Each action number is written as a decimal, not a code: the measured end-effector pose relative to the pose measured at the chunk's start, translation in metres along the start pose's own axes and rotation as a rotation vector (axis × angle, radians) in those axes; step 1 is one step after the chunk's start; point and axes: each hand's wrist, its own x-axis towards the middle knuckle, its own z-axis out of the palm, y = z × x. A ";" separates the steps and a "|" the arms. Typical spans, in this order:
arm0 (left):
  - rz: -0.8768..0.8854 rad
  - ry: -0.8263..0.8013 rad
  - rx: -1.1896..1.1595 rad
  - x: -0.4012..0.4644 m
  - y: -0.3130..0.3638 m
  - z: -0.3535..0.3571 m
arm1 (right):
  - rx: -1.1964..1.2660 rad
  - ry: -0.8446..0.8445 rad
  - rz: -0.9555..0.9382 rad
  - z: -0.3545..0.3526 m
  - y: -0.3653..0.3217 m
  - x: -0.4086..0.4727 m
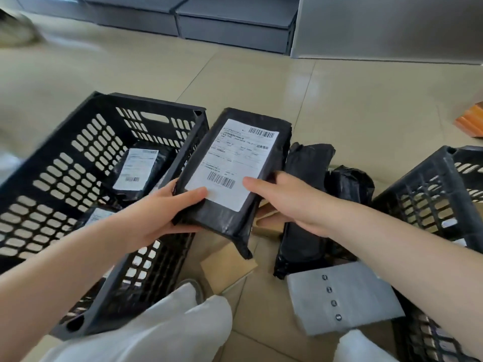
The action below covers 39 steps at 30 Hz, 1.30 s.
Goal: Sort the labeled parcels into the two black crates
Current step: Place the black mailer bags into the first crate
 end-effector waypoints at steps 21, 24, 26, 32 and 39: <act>-0.025 0.435 -0.344 0.045 -0.012 -0.155 | -0.889 -0.130 -0.365 0.143 -0.012 0.074; -0.017 0.498 -0.325 0.057 -0.022 -0.181 | -0.791 -0.056 -0.351 0.160 -0.004 0.075; -0.006 0.554 -0.334 0.063 -0.027 -0.197 | -0.886 0.026 -0.392 0.171 0.004 0.074; 0.013 0.672 -0.224 0.074 -0.038 -0.213 | -1.023 0.112 -0.417 0.189 0.024 0.075; -0.005 0.632 -0.093 0.112 -0.042 -0.177 | -1.081 0.183 -0.445 0.194 0.032 0.080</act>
